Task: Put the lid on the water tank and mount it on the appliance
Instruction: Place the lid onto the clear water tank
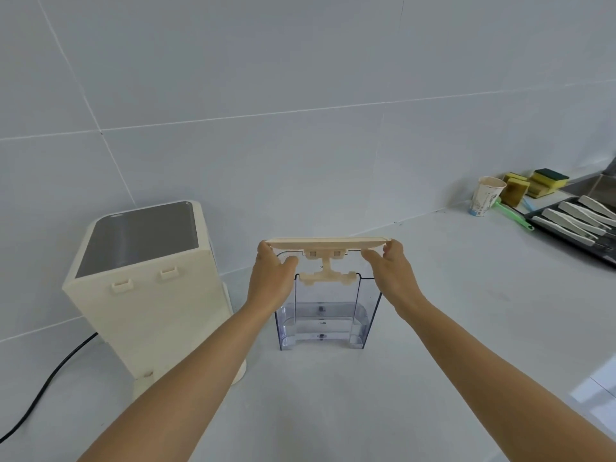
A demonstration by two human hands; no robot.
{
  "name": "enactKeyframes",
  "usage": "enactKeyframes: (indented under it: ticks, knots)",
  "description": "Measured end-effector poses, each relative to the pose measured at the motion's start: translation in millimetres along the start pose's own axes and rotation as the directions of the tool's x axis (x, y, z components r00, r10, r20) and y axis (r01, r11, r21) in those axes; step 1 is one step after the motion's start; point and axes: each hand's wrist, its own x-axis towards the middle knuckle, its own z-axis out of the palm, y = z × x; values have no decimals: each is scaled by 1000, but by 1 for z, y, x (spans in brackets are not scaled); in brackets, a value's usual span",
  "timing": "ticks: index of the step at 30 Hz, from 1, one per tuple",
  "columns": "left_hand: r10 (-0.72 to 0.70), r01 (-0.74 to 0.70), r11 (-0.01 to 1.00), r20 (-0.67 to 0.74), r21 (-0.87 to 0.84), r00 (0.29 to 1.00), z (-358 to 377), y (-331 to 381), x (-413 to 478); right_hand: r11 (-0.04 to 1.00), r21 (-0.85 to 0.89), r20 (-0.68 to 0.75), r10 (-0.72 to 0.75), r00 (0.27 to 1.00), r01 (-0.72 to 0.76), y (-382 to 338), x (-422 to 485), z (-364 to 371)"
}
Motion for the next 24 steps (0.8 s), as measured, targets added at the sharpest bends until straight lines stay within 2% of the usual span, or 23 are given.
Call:
enactKeyframes:
  ticks: [13, 24]
  knots:
    - [44, -44, 999, -44, 5, 998, 10, -35, -24, 999, -21, 0, 45, 999, -45, 38, -19, 6]
    - [-19, 22, 999, -51, 43, 999, 18, -46, -31, 988, -152, 22, 26, 999, -22, 51, -23, 10]
